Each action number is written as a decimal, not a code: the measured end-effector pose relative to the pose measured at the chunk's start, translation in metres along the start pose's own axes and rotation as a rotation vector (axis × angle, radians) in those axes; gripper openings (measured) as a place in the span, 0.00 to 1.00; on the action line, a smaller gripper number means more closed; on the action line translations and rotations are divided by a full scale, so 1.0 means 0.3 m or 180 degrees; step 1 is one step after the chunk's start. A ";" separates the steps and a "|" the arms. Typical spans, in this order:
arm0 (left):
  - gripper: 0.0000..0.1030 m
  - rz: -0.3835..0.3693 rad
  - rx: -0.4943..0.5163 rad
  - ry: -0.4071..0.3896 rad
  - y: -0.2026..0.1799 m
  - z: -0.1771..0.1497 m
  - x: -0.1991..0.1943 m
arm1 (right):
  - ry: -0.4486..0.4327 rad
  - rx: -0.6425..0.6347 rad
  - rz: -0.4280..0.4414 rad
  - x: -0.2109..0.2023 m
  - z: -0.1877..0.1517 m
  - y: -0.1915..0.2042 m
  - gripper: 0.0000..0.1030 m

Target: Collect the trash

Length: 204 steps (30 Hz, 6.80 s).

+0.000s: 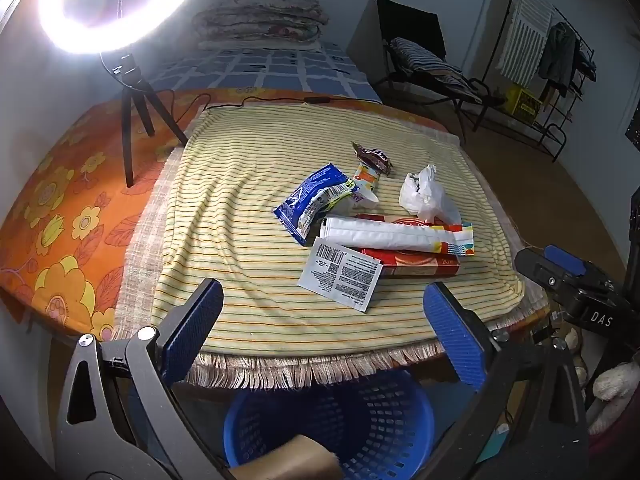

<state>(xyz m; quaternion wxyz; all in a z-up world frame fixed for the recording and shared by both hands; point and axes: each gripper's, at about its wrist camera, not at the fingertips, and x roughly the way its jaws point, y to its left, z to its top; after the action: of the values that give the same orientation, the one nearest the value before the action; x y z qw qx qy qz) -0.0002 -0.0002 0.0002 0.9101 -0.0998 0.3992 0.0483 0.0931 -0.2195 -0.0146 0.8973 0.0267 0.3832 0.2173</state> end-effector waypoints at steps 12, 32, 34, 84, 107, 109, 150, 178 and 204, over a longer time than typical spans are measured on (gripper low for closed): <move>0.99 -0.0022 -0.0048 0.0042 0.012 -0.006 0.006 | -0.0024 0.0007 0.0015 -0.011 0.008 0.009 1.00; 0.99 -0.0017 -0.0050 0.0059 0.015 -0.009 0.022 | -0.0020 0.0002 0.0026 -0.017 0.002 0.003 1.00; 0.99 -0.0015 -0.0049 0.0061 0.016 -0.009 0.023 | -0.0021 0.0001 0.0026 -0.016 0.001 0.003 0.99; 0.99 0.0000 -0.0052 0.0090 0.029 -0.027 0.042 | 0.0013 -0.0044 0.0006 -0.015 -0.025 0.002 0.99; 0.99 -0.0116 -0.0089 0.0346 0.079 0.045 0.164 | -0.0041 -0.0225 0.0106 0.077 0.028 -0.059 1.00; 0.99 -0.0170 -0.0088 0.0396 0.083 0.063 0.192 | 0.0078 -0.0226 0.0121 0.116 0.038 -0.069 1.00; 0.54 -0.0387 -0.0130 0.0976 0.185 0.308 0.767 | 0.0751 0.0125 0.0079 0.583 0.252 -0.186 0.99; 0.46 -0.0220 -0.0036 0.0571 0.157 0.340 0.550 | 0.0421 0.0233 0.0513 0.443 0.307 -0.149 0.34; 0.46 -0.0305 0.0510 0.0440 0.021 0.038 0.091 | 0.0377 -0.0427 0.0999 -0.015 0.090 0.136 0.34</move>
<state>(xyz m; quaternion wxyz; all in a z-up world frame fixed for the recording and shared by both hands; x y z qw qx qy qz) 0.0253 0.0085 -0.0132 0.8867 -0.0489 0.4584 -0.0344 0.0942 -0.1813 0.0161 0.8280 0.0134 0.4111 0.3810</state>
